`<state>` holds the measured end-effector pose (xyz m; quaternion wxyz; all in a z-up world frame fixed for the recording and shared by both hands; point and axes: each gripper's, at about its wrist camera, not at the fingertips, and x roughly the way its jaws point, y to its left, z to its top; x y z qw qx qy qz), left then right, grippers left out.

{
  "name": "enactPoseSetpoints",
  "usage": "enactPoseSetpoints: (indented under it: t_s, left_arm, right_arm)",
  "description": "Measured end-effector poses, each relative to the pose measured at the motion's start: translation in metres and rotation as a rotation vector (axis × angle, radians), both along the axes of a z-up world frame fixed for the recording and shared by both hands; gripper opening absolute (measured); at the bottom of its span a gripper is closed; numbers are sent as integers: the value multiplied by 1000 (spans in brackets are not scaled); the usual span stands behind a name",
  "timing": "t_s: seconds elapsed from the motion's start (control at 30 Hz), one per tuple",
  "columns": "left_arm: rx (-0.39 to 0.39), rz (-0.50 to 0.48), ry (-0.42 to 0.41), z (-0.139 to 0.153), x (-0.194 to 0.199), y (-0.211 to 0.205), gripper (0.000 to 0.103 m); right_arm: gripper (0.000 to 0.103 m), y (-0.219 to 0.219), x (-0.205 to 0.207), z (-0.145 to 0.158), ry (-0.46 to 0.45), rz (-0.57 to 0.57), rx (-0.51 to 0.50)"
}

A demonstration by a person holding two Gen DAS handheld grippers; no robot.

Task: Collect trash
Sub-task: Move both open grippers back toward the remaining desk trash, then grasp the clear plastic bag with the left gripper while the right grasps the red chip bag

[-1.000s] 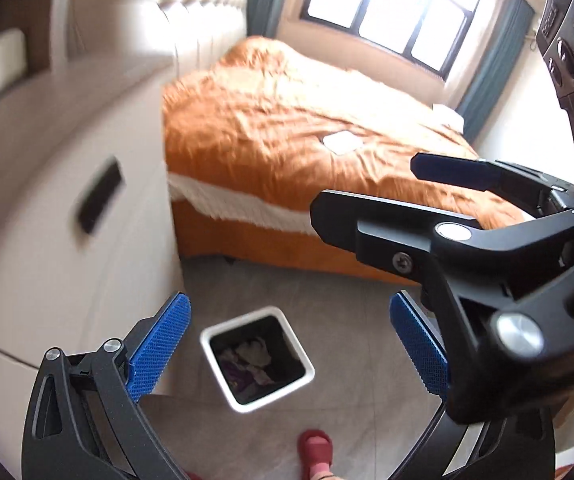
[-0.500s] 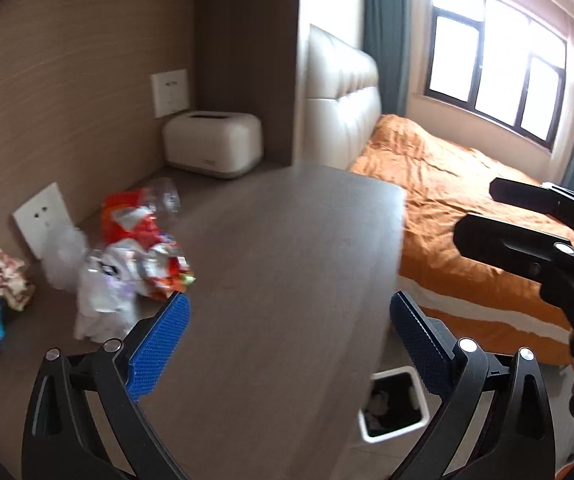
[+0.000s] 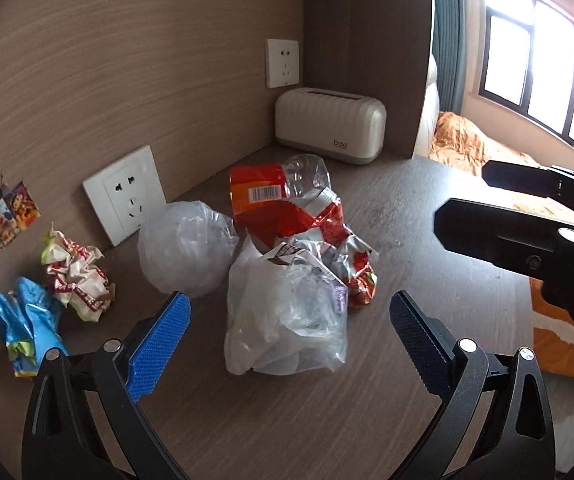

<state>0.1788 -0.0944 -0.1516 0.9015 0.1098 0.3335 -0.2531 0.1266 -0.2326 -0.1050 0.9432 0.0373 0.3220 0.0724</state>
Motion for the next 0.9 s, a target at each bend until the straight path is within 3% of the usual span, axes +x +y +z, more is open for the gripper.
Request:
enactPoseSetpoints:
  t_s: [0.3,0.43,0.5,0.57,0.7,0.9]
  left_arm:
    - [-74,-52,117,-20,24,9,97]
    - [-73,-93,159,-28,30,4,69]
    - [-69,-108,179,-31,30,3,64]
    - [-81,-115,182,-31,29,4,60]
    - [-74,-126,164,-29,24,2,51]
    - [-88,-120,148,-14,15,3,49]
  right_arm:
    - [98,21,61,-37,101,-48,30]
    - [98,18,82,-52,166,-47,97]
    - [97,15,87,-59,196,-48,143]
    - [74,12,91,-64,221,-30,199]
    - [69,9,86,-61,212,-20,217]
    - [67,-3,60,-42,154,-27,194]
